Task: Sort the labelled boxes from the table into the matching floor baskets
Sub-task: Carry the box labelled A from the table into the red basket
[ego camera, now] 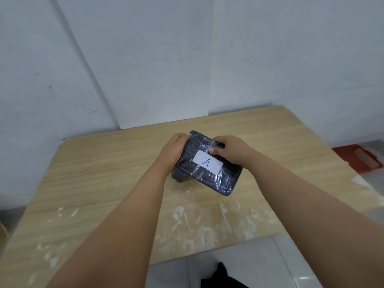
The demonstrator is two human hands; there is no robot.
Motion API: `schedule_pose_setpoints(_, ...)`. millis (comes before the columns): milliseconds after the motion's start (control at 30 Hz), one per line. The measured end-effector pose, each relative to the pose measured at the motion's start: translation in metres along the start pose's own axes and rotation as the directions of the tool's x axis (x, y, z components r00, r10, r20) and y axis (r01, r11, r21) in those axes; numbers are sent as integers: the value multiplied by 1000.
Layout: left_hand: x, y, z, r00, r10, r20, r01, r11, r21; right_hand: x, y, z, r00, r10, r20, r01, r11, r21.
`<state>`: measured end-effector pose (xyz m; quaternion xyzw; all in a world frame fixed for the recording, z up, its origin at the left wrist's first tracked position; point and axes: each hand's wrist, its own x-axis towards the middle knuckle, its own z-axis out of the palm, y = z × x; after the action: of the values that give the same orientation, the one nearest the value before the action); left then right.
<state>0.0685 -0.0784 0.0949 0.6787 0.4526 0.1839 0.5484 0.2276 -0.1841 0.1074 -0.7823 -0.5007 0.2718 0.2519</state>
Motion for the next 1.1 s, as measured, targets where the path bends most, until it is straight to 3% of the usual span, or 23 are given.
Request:
schedule_pose_setpoints(67, -10, 8, 27, 995, 33, 98, -40, 996, 76, -20, 13, -15, 1000, 5, 0, -5, 999, -38)
schedule_pose_setpoints(167, -20, 22, 68, 987, 107, 120, -124, 981, 146, -45, 38, -44, 999, 34, -6, -35, 998, -56)
schedule_pose_setpoints(300, -23, 50, 141, 975, 134, 175, -154, 983, 102, -75, 92, -91, 987, 106, -117, -109, 994, -17)
schedule_pose_setpoints(500, -10, 99, 286, 976, 147, 160, -150, 989, 11, -118, 208, -178, 890, 255, -378, -226, 967, 118)
schedule_pose_setpoints(633, 0, 133, 391, 988, 110, 109, -103, 993, -65, -150, 295, -244, 815, 334, -473, -245, 939, 241)
schedule_pose_setpoints(833, 14, 176, 530, 996, 24, 82, -12, 988, -151, -181, 410, -317, 738, 519, -431, -263, 810, 524)
schedule_pose_setpoints(1100, 71, 219, 701, 992, 17, 129, -6, 996, -87, -158, 554, -386, 696, 614, -372, -177, 649, 740)
